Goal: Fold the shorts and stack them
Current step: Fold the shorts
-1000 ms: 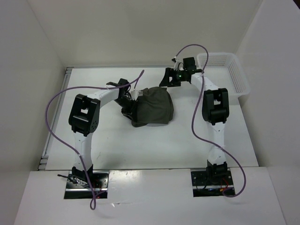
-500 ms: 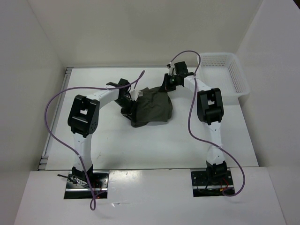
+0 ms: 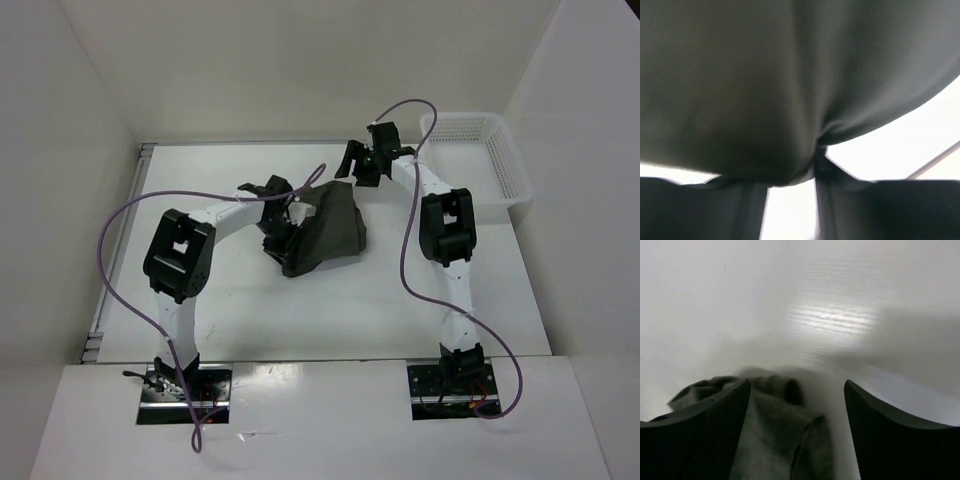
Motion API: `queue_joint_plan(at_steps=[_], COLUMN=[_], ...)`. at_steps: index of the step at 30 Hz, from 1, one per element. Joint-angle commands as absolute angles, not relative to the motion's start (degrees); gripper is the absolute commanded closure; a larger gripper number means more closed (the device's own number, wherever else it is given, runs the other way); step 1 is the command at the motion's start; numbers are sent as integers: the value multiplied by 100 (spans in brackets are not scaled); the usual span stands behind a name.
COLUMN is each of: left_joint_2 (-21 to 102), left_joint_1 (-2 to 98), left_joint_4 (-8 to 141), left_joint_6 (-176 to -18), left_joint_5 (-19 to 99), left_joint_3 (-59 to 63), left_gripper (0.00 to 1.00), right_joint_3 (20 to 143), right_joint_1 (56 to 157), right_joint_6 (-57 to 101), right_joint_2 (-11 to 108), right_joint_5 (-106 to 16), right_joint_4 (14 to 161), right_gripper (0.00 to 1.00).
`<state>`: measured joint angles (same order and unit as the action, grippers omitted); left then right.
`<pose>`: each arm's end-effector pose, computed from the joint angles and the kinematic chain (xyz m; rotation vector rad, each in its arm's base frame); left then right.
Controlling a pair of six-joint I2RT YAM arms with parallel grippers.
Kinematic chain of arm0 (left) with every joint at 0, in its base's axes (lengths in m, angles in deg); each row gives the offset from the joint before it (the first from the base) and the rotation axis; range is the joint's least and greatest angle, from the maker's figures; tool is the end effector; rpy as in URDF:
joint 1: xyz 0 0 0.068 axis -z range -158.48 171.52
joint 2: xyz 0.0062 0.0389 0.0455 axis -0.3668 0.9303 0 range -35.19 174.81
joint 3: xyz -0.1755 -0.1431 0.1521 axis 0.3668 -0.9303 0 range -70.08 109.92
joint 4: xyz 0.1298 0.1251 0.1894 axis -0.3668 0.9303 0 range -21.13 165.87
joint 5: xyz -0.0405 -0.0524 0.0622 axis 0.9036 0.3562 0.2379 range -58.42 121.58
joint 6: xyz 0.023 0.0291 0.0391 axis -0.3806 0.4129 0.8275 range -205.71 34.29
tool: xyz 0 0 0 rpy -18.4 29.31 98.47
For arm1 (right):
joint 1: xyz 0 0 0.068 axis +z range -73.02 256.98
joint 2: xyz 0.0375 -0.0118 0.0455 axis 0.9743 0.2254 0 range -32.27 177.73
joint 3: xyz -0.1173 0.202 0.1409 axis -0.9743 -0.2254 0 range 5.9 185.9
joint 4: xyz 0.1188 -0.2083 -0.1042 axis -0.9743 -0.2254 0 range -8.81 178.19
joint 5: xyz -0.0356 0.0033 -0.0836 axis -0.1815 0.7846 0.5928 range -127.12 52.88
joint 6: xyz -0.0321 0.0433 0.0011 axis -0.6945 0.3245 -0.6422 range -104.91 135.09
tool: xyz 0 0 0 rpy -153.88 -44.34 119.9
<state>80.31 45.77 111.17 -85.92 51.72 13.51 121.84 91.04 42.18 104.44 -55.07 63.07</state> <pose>0.3621 -0.1765 0.1699 0.6717 2.8124 -0.5865 0.5188 0.1413 0.1864 0.1212 2.4363 0.7067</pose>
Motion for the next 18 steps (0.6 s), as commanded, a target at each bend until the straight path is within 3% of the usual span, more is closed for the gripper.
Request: queue_joint_plan(at_steps=[1,2,4,6,11,18], left_joint_2=[8038,8039,8039,8039,7819,8590], left_joint_1=[4639,4639,4490,4209,3664,3067], left_joint_4=[12098,12160,12282,12423,12811,12179], left_joint_6=[-8571,-8571,-8571,-8571,-8571,-8571], left_joint_5=[5127,5266,5398,5732,6366,5990], left_joint_3=[1288,1367,1665,1964,2940,3161], left_gripper=[51,36,23,4,0,0], right_joint_3=[11998,11998,11998,12147,11806,9759], right_joint_1=[8910,8910,8910,8858,8454,8392], right_joint_6=[3848,3734,3383,2971,2381,438], right_joint_2=[10335,10283,10143,9949,9352,8446], right_joint_5=[-5495,-5679,-5803,-6031,-6759,-7886], right_joint_4=[6929,6929,6929,6877,6544,5603], right_gripper=[17,9,6,4,4,10])
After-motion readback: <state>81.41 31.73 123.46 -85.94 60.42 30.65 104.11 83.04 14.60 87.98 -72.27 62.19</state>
